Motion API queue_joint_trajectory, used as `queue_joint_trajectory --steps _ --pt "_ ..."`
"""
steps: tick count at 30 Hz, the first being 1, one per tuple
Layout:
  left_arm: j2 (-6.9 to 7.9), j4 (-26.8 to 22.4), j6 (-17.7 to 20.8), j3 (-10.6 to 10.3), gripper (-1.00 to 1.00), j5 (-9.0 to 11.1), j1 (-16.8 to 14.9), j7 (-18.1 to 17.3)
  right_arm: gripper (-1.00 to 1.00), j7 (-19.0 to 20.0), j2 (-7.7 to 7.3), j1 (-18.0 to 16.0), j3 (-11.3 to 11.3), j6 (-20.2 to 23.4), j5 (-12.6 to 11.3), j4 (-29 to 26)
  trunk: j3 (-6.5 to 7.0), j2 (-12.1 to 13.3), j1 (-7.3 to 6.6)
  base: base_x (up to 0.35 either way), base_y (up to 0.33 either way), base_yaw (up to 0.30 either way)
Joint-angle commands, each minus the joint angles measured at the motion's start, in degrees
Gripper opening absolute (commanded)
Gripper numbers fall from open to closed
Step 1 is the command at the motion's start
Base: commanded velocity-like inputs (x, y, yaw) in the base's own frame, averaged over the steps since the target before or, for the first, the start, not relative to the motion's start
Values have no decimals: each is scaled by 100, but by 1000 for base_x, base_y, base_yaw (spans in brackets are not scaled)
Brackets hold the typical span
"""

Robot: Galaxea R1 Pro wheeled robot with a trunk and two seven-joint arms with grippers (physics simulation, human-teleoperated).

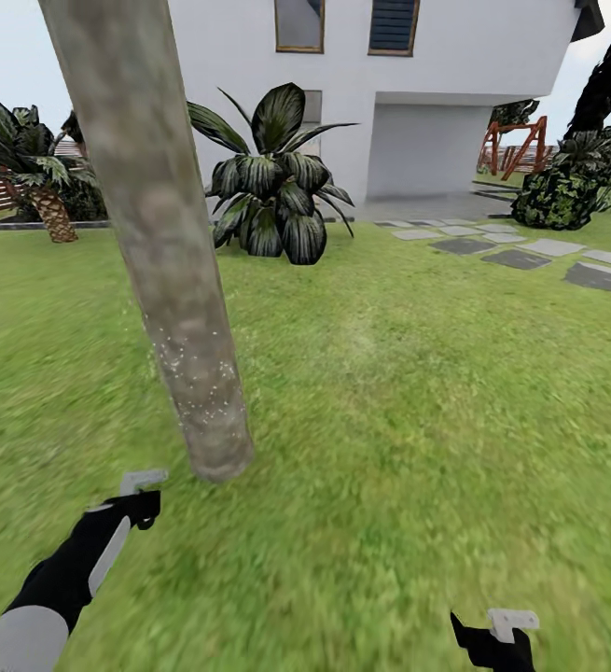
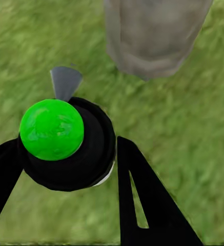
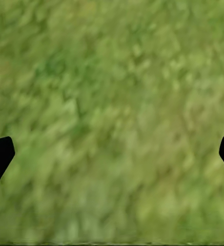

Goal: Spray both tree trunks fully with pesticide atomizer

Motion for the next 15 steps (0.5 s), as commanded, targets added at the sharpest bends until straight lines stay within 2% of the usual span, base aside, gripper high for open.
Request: queue_joint_trajectory --steps 1,3,5,10,13,14,15 --pt "-17 143 -138 1 -100 -9 -2 -4 100 0 0 0 1 0 0 2 0 0 0 -279 218 0" --pt "-30 331 -373 2 -100 -9 -2 -34 100 0 0 0 2 0 1 4 0 0 0 -279 218 -12" --pt "-36 370 -430 0 -100 -6 -2 -53 100 0 0 0 2 0 1 3 0 0 0 -279 218 -155" --pt "-110 386 -443 -2 -100 -12 -2 -59 100 0 0 0 -3 0 1 0 0 0 0 -279 218 -283" --pt "-253 392 -444 -9 -100 -74 16 -59 100 0 0 0 1 0 1 4 0 0 0 -279 205 -298" --pt "-363 393 -501 -129 -100 -268 88 -67 100 0 2 0 2 0 1 4 0 0 0 -282 189 -298" --pt "-446 393 -584 -325 -100 -294 100 -66 100 0 1 0 2 2 1 5 0 0 0 -282 187 -298"
